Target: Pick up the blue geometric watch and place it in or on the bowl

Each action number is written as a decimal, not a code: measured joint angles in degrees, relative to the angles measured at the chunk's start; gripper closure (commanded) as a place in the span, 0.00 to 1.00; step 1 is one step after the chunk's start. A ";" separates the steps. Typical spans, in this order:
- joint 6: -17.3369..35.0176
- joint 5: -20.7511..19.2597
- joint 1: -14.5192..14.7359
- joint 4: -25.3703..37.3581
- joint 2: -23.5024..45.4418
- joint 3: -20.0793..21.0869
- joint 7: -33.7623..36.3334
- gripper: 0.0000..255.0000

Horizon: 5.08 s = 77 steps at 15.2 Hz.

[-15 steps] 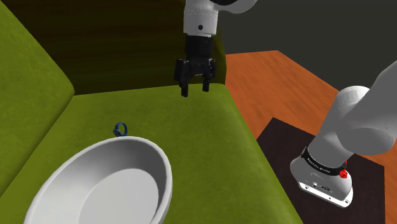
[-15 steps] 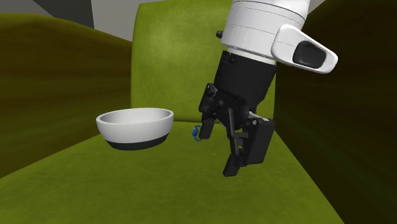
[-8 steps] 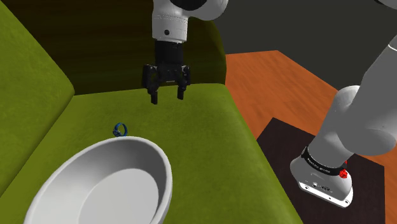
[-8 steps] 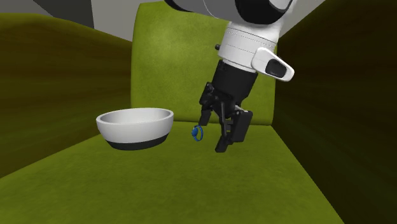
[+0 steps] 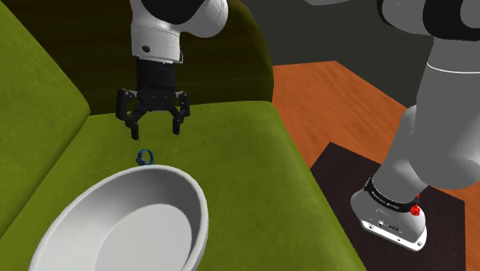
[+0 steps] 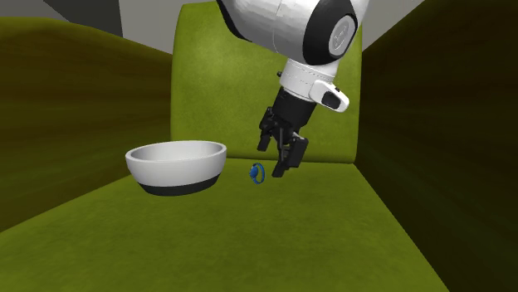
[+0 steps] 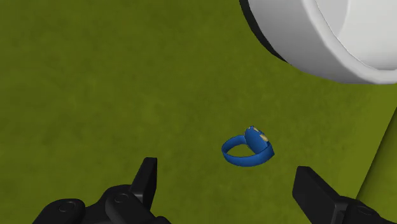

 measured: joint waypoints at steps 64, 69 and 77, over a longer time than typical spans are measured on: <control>-10.76 -2.91 7.84 17.70 1.14 3.39 16.30 1.00; -7.45 -3.30 11.41 13.83 -1.77 5.41 21.33 1.00; -0.89 -2.28 12.81 4.90 -5.04 6.47 21.94 1.00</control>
